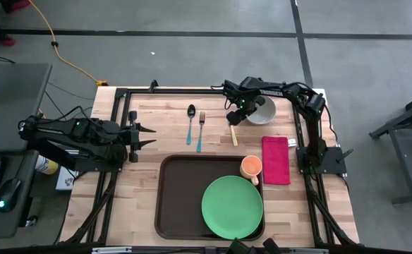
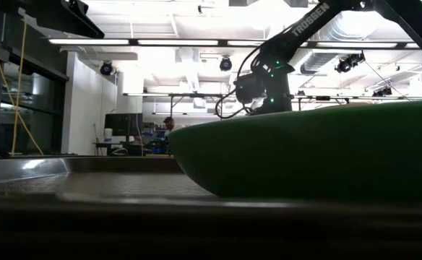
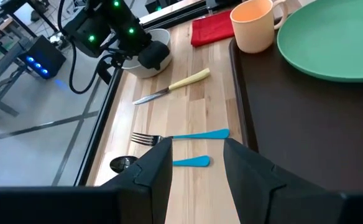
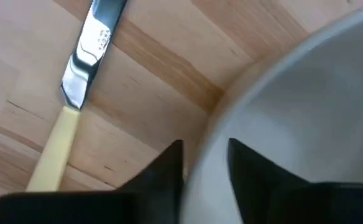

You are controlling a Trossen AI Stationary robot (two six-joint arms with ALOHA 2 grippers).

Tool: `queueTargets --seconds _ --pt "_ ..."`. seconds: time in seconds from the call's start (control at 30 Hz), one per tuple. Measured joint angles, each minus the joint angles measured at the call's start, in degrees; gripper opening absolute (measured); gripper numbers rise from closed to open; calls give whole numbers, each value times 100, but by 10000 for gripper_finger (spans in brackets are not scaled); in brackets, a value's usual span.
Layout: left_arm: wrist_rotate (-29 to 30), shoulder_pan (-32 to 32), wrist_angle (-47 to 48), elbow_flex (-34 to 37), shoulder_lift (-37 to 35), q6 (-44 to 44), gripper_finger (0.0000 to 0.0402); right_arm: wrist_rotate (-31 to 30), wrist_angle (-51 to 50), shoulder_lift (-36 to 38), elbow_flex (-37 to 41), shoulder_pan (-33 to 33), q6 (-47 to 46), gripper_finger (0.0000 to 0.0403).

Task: Set up tray
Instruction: Put the gray bowl on top of the green plate

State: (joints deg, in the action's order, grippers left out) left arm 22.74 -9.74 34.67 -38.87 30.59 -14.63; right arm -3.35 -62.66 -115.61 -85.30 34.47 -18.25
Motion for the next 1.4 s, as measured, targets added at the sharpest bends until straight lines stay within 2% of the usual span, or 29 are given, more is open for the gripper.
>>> queueTargets --seconds 0.1,0.17,0.37,0.5,0.73,0.87,1.03,1.17,1.4 --pt "-7 0 10 0 0 2 172 75 -12 0 0 6 108 26" --pt "-13 0 23 0 0 5 172 101 -85 3 0 5 184 10" --pt "-17 0 22 -2 0 5 172 188 -348 74 -6 17 283 3" --pt "-22 0 22 -2 0 4 172 244 -514 370 -15 -34 337 0" --pt "-24 0 22 -2 0 2 172 76 -764 1348 -15 -226 230 1" --pt "-24 0 20 -2 1 2 172 256 -867 2086 -15 -423 79 1" --pt "-37 -1 18 -2 0 0 172 478 -824 3124 -15 -866 -351 1" --pt "-37 0 18 -2 1 0 172 459 -699 3903 -15 -1459 -867 0" --pt "-35 0 15 -2 0 2 172 -101 -272 4562 -18 -3006 -2065 0"
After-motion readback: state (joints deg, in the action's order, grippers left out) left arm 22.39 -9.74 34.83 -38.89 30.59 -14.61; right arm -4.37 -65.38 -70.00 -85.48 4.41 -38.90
